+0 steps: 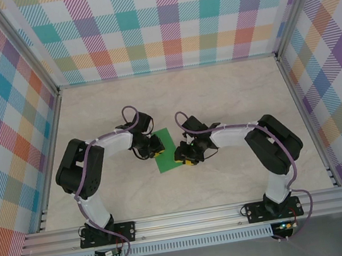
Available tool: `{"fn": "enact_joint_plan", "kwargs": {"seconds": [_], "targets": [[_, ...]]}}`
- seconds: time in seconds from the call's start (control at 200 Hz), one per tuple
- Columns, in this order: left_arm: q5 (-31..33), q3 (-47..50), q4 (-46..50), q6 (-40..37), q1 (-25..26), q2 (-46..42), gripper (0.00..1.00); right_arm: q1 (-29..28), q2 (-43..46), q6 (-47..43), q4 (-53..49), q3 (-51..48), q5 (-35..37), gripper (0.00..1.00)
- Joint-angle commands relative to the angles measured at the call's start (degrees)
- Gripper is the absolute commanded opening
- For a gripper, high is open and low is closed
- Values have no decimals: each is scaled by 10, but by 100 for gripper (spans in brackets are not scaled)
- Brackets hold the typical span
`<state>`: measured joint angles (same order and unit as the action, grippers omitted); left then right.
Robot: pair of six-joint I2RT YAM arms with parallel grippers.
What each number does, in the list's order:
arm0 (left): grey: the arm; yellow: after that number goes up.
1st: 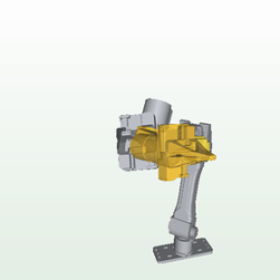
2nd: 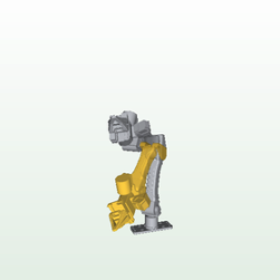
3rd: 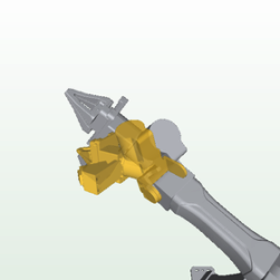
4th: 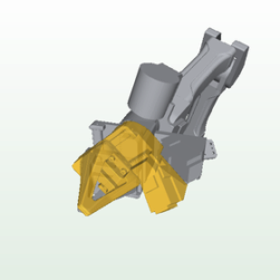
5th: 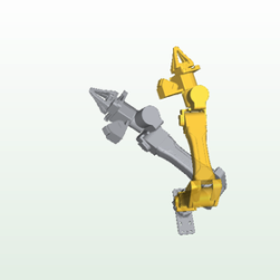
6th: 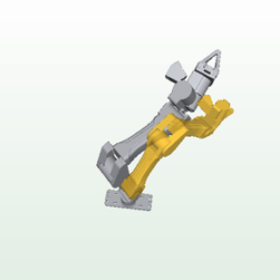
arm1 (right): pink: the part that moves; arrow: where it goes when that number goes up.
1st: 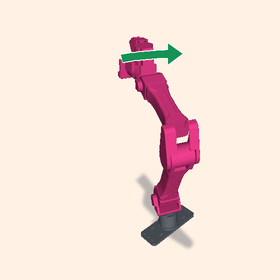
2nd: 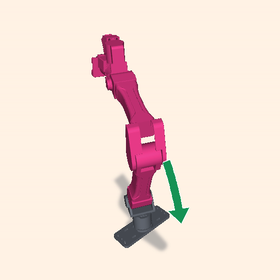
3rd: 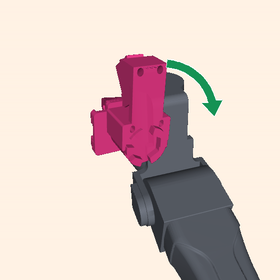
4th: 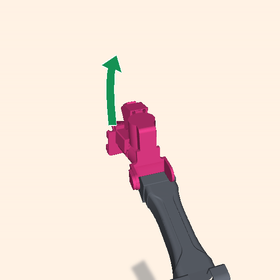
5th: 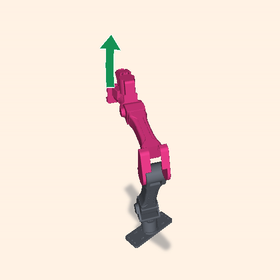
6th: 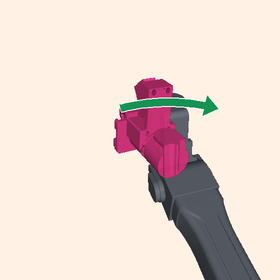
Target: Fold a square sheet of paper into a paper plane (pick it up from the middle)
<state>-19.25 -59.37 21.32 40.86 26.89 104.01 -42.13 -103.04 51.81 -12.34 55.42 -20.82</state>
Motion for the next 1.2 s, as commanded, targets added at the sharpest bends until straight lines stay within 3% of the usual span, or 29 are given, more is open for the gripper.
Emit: {"fn": "enact_joint_plan", "kwargs": {"seconds": [0.0, 0.185, 0.925, 1.2], "targets": [[28, 19, 28, -4, -4, 28, 17, -8, -5, -19, -27, 19, 14, 38], [30, 20, 27, -4, -5, 29, 17, -8, 10, -35, -58, 22, 71, 40], [28, 24, 26, -3, -4, 27, 17, -14, 1, 8, 85, -7, -49, 34], [28, 26, 24, -4, -4, 26, 17, -9, -19, 0, 125, 5, -24, 35]]}}
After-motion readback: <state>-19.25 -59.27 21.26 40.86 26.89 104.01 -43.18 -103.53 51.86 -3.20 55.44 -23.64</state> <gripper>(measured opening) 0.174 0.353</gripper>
